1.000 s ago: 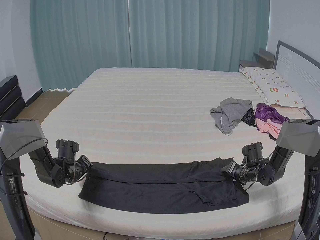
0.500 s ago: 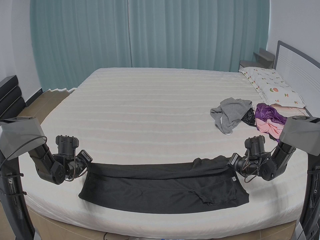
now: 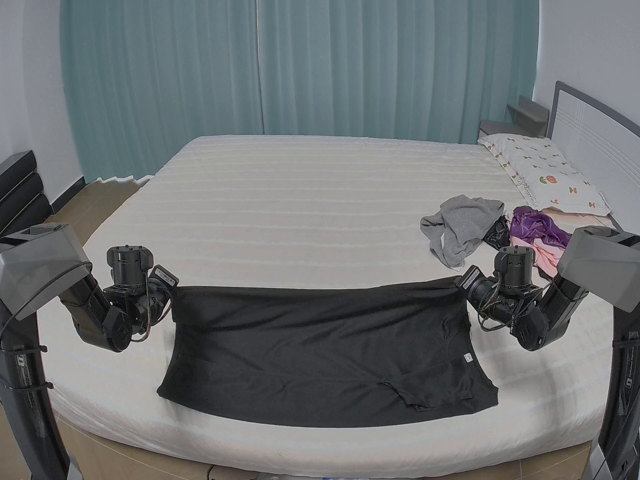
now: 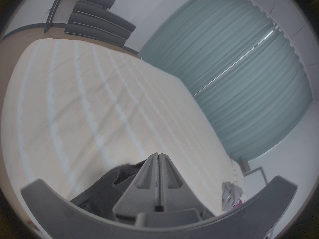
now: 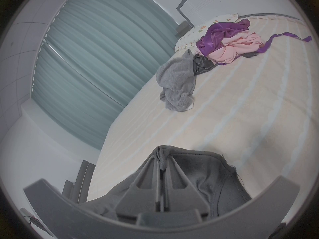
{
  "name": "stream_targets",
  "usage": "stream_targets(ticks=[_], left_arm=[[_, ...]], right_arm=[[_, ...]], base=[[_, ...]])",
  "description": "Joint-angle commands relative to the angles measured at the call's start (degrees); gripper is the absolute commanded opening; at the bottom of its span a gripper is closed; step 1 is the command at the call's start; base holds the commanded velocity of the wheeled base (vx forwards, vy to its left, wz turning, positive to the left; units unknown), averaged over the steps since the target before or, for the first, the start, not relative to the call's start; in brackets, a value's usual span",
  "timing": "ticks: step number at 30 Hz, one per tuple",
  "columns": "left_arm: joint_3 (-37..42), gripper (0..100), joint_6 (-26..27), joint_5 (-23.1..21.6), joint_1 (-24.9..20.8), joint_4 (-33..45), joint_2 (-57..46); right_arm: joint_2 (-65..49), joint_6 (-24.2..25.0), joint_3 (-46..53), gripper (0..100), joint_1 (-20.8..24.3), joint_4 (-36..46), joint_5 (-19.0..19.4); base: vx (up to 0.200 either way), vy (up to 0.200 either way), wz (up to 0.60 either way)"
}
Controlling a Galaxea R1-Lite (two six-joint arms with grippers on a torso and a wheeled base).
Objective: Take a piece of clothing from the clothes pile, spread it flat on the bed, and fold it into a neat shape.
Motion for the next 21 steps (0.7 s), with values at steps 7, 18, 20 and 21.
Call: stream_targets(ticks=[7,18,20,21], left_arm=[[3.45,0,1.65,0.26,1.29,-7.03,3.15],[12.85,0,13.6,-2.82,1.73,-6.5,3.41],[13.2,0,15.01,-2.82,1.46,-6.15,3.68],[13.2,0,15.27,-2.82,1.29,-5.89,4.12]], right_arm=[[1.29,-1.05,6.67,0,0.38,-2.81,-0.36],[-0.12,-8.26,16.86,0,0.91,-3.52,1.83],[0.06,-8.44,17.21,0,0.91,-3.52,1.92],[0.15,-8.52,17.3,0,0.91,-3.43,2.01]], base=[[0.0,0.0,0.0],[0.0,0.0,0.0],[0.0,0.0,0.0],[0.0,0.0,0.0]])
